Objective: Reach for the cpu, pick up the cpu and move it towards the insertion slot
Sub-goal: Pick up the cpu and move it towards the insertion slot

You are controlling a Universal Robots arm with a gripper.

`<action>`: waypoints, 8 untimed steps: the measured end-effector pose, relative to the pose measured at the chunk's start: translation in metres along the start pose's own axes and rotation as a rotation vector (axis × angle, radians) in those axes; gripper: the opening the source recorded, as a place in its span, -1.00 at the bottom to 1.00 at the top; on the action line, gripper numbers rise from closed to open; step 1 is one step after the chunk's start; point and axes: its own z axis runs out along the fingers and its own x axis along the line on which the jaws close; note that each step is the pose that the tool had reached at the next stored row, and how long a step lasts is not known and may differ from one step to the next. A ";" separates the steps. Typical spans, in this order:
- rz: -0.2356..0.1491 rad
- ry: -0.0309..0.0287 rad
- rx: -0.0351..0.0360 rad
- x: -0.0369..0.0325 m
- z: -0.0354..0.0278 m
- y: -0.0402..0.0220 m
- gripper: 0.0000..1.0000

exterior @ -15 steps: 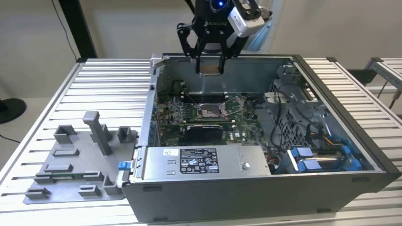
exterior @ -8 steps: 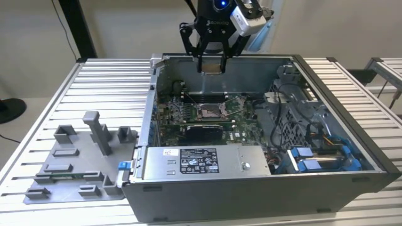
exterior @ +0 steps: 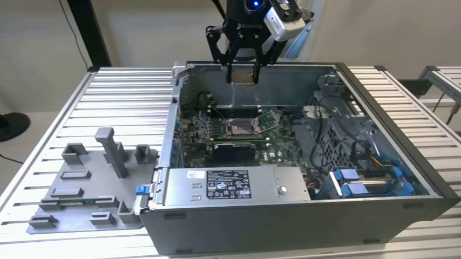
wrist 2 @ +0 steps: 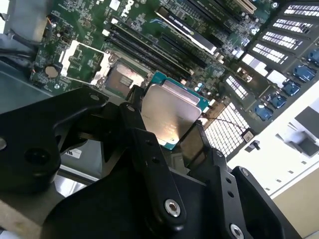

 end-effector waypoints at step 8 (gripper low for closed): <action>0.000 0.0000 0.0000 -0.0048 0.0010 0.0019 -1.00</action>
